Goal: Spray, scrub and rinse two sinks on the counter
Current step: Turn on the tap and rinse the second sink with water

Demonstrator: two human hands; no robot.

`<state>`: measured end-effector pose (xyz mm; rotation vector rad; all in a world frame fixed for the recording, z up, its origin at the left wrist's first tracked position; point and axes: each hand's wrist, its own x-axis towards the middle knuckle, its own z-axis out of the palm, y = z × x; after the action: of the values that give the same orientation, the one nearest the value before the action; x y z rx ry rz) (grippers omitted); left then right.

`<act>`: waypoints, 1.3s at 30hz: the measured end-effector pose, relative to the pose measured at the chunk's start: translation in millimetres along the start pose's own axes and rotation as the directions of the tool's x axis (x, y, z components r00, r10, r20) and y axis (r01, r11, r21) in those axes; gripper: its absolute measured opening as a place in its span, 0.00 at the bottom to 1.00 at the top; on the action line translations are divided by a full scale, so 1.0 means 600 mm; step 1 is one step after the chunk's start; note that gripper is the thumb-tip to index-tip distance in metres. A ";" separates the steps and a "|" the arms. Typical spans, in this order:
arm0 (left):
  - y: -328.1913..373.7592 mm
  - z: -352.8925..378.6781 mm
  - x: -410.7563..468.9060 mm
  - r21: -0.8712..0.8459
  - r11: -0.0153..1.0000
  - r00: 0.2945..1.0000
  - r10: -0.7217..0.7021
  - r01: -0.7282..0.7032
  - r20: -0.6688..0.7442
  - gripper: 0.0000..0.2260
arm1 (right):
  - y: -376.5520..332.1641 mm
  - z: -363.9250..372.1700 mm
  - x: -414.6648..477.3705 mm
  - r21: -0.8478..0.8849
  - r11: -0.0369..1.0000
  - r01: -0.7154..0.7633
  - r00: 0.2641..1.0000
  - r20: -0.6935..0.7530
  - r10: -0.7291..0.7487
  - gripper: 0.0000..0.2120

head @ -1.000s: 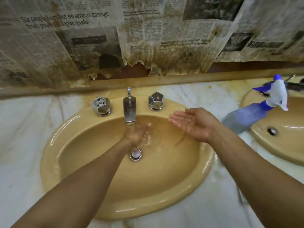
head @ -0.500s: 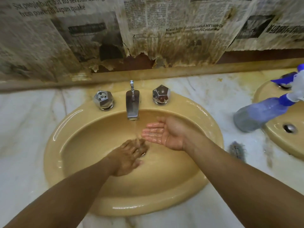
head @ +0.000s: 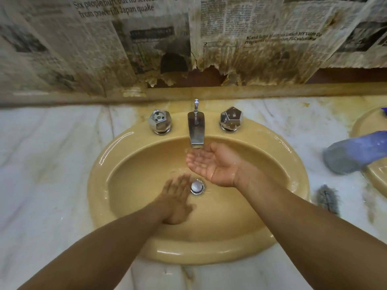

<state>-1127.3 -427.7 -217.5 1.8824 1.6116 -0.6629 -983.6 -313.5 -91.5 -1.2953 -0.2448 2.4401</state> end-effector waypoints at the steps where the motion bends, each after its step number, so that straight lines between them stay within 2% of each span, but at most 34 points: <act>1: 0.023 0.005 -0.008 -0.096 0.995 0.996 0.000 0.009 0.084 0.36 | 0.007 0.003 -0.005 0.026 1.000 0.010 1.000 0.008 -0.010 0.17; 3: 0.068 0.007 -0.020 -0.260 0.965 0.966 0.087 -0.022 0.243 0.37 | 0.019 0.000 -0.014 0.098 0.995 0.015 1.000 0.011 -0.016 0.18; 6: 0.107 -0.020 -0.050 -0.465 0.872 0.916 0.303 -0.155 0.262 0.34 | 0.028 -0.020 -0.048 0.179 0.984 0.001 1.000 -0.026 0.004 0.18; 9: 0.157 -0.046 -0.062 -0.653 0.698 0.878 0.468 -0.295 0.103 0.29 | 0.014 -0.063 -0.097 0.152 0.988 0.030 0.996 -0.084 -0.017 0.18; 12: 0.238 -0.071 -0.034 -0.634 0.589 0.837 0.516 -0.502 -0.183 0.31 | -0.022 -0.119 -0.152 0.058 0.994 0.091 0.977 -0.200 -0.078 0.16; 13: 0.271 -0.082 -0.014 -0.557 0.595 0.810 0.498 -0.580 -0.311 0.30 | -0.037 -0.136 -0.169 0.028 0.992 0.120 0.963 -0.246 -0.110 0.16; 15: 0.336 -0.118 0.032 -0.322 0.693 0.725 0.421 -0.645 -0.545 0.31 | -0.066 -0.161 -0.193 -0.009 0.980 0.201 0.927 -0.322 -0.193 0.17; 16: 0.360 -0.146 0.054 -0.215 0.771 0.694 0.367 -0.600 -0.620 0.33 | -0.081 -0.168 -0.203 -0.024 0.968 0.250 0.909 -0.340 -0.243 0.17; 18: 0.370 -0.209 0.098 -0.142 0.910 0.717 0.202 -0.389 -0.667 0.36 | -0.111 -0.170 -0.218 -0.070 0.940 0.333 0.883 -0.328 -0.337 0.18; 21: 0.305 -0.288 0.152 -0.082 0.989 0.764 0.040 -0.121 -0.644 0.38 | -0.155 -0.162 -0.242 -0.191 0.915 0.356 0.871 -0.287 -0.399 0.17; 22: 0.284 -0.300 0.161 -0.064 0.994 0.777 0.025 -0.085 -0.629 0.36 | -0.167 -0.159 -0.250 -0.233 0.907 0.350 0.871 -0.275 -0.407 0.18; 24: 0.262 -0.292 0.154 -0.050 0.986 0.744 0.085 -0.156 -0.663 0.31 | -0.185 -0.158 -0.261 -0.285 0.895 0.343 0.874 -0.251 -0.415 0.18; 26: 0.249 -0.259 0.136 0.060 0.953 0.677 0.255 -0.297 -0.691 0.28 | -0.196 -0.160 -0.263 -0.291 0.891 0.350 0.875 -0.237 -0.421 0.18; 28: 0.227 -0.246 0.133 0.154 0.910 0.650 0.386 -0.385 -0.654 0.27 | -0.199 -0.165 -0.262 -0.286 0.895 0.341 0.879 -0.240 -0.412 0.17; 29: 0.219 -0.250 0.138 0.165 0.909 0.648 0.391 -0.382 -0.654 0.26 | -0.199 -0.168 -0.261 -0.286 0.898 0.334 0.881 -0.244 -0.405 0.17; 31: 0.231 -0.252 0.135 0.100 0.945 0.668 0.293 -0.313 -0.684 0.26 | -0.198 -0.173 -0.260 -0.295 0.901 0.318 0.884 -0.252 -0.395 0.18; 32: 0.252 -0.245 0.128 0.082 0.941 0.662 0.290 -0.327 -0.691 0.26 | -0.197 -0.175 -0.259 -0.303 0.899 0.316 0.881 -0.257 -0.396 0.18; 35: 0.314 -0.207 0.110 0.205 0.846 0.598 0.500 -0.492 -0.626 0.23 | -0.194 -0.179 -0.257 -0.342 0.886 0.313 0.869 -0.273 -0.412 0.17; 36: 0.313 -0.206 0.108 0.214 0.834 0.592 0.519 -0.508 -0.616 0.22 | -0.191 -0.177 -0.256 -0.357 0.882 0.309 0.866 -0.278 -0.415 0.16; 37: 0.298 -0.214 0.109 0.177 0.847 0.589 0.484 -0.501 -0.647 0.22 | -0.186 -0.175 -0.255 -0.370 0.878 0.303 0.866 -0.276 -0.416 0.16; 39: 0.251 -0.230 0.113 -0.006 0.905 0.615 0.285 -0.426 -0.735 0.23 | -0.174 -0.165 -0.252 -0.380 0.874 0.302 0.873 -0.257 -0.414 0.16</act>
<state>-967.2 -300.6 -150.2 2.3811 1.5452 0.4771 -799.5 -279.2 1.2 -1.6042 -0.7581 1.8785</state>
